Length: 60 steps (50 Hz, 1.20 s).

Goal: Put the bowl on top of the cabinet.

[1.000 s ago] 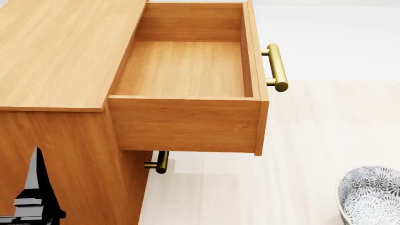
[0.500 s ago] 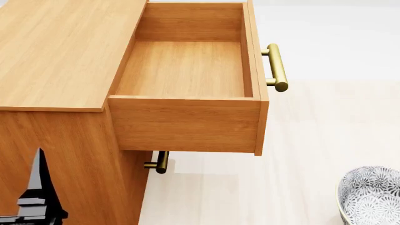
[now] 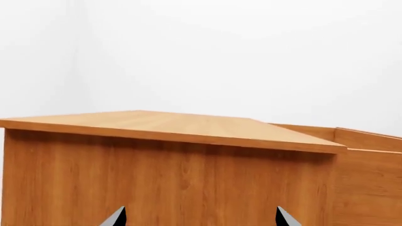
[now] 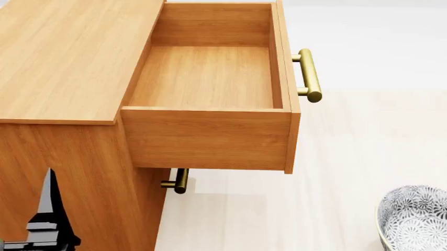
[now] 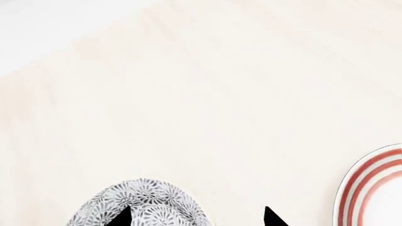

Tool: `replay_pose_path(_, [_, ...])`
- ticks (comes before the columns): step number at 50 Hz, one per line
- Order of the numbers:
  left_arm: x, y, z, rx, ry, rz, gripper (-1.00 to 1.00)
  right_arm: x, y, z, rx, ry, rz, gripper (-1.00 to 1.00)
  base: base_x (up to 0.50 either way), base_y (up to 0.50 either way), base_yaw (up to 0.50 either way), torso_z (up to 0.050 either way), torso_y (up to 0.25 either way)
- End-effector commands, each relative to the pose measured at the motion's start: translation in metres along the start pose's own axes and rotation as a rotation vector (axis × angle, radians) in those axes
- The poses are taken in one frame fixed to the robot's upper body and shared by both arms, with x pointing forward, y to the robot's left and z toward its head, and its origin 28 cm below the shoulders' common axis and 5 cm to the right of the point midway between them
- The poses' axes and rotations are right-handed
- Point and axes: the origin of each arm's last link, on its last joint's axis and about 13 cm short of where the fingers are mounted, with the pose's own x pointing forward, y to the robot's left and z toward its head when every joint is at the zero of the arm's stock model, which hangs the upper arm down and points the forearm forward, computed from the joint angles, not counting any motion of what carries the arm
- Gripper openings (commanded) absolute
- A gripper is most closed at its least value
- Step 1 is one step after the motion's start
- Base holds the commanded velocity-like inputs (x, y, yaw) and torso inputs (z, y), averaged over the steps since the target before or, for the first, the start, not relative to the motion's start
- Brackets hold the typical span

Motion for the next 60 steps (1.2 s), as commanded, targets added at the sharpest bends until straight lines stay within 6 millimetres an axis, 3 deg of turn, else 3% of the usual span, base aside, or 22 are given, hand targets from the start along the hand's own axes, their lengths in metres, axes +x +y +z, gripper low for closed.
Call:
replay_pose_path(1, [-0.004, -0.001, -0.003, 0.014, 0.013, 0.007, 1.0, 0.013, 0.003, -0.022, -0.019, 0.011, 0.025, 1.0, 0.0, 0.0, 0.0, 0.0, 0.0])
replay_pose_path(60, [-0.005, -0.004, -0.005, 0.014, 0.021, 0.001, 1.0, 0.055, -0.008, -0.096, 0.022, 0.016, 0.015, 1.0, 0.0, 0.0, 0.0, 0.0, 0.0])
